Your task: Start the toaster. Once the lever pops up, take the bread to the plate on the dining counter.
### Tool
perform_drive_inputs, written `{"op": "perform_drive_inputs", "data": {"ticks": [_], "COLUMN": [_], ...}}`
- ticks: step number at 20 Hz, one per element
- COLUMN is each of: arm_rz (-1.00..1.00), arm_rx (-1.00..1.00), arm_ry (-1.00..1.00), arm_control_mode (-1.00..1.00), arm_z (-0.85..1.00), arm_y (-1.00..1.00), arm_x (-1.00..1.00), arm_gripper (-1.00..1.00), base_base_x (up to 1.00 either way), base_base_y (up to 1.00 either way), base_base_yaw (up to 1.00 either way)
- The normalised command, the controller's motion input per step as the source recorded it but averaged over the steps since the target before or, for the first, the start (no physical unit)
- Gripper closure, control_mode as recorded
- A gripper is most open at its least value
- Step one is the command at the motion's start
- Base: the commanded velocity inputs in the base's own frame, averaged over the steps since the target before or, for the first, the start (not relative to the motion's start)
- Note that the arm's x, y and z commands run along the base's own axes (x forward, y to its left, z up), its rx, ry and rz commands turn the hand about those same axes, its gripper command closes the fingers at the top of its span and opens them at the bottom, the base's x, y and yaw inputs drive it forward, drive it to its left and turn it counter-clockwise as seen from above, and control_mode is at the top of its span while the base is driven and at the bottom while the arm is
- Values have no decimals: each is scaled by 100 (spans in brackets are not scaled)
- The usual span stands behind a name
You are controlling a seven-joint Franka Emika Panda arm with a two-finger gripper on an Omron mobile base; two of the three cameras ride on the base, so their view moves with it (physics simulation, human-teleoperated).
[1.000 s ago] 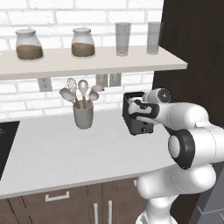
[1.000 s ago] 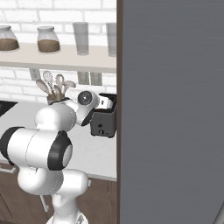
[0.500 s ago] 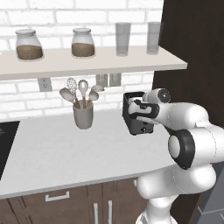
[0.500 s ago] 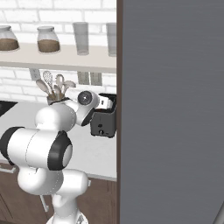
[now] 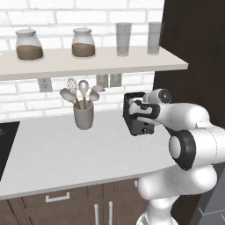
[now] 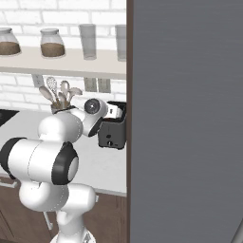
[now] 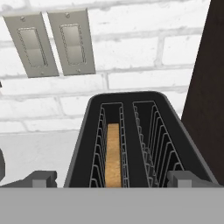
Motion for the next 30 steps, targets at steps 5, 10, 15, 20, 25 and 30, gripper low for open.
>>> {"op": "perform_drive_inputs", "data": {"ticks": [5,10,15,20,25,30], "arm_rz": [0,0,0,0,0,0], "arm_rx": [0,0,0,0,0,0], "arm_ry": [0,0,0,0,0,0], "arm_control_mode": [-100,-100,-100,-100,-100,-100], "arm_z": [0,0,0,0,0,0], "arm_y": [0,0,0,0,0,0], "arm_x": [0,0,0,0,0,0], "arm_gripper": [-100,-100,-100,-100,-100,-100], "base_base_x": [0,0,0,0,0,0], "base_base_y": [0,0,0,0,0,0], "base_base_yaw": [0,0,0,0,0,0]}}
